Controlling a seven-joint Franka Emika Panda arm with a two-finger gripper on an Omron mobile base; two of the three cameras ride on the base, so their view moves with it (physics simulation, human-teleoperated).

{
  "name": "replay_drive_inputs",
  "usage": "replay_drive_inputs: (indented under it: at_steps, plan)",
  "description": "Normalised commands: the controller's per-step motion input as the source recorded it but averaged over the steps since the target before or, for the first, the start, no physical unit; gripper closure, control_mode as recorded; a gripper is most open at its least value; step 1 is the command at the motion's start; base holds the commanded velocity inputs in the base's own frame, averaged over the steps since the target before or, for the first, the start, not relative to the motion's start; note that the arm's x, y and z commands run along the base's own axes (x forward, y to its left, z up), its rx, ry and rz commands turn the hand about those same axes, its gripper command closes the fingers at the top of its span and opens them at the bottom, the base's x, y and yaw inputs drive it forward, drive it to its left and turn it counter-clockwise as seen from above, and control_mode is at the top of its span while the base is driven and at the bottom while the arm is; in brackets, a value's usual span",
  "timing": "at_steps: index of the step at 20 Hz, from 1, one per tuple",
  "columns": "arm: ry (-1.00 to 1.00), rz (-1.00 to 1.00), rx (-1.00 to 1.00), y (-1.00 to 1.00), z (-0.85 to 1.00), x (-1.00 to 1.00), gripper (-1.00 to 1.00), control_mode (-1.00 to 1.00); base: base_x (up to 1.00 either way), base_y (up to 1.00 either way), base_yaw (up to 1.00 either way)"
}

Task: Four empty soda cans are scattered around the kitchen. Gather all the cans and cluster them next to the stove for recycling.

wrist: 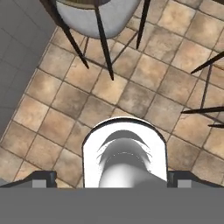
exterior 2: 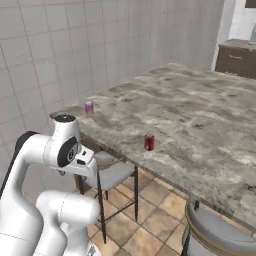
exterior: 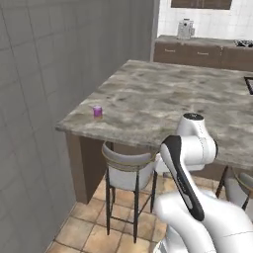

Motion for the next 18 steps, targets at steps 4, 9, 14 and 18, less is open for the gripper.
replay_drive_inputs:
  at_steps: [4,9,14,18]
  plan:
    - [0.0,0.0,0.0,0.0,0.0,0.0,-1.0,1.0,0.13,0.0,-0.8]
    - [0.0,0.0,0.0,0.0,0.0,0.0,-1.0,1.0,0.22,0.0,-0.8]
    - [0.0,0.0,0.0,0.0,0.0,0.0,-1.0,1.0,0.44,0.58,-0.42]
    - [0.0,0.0,0.0,0.0,0.0,0.0,-1.0,1.0,0.26,0.65,-0.01]
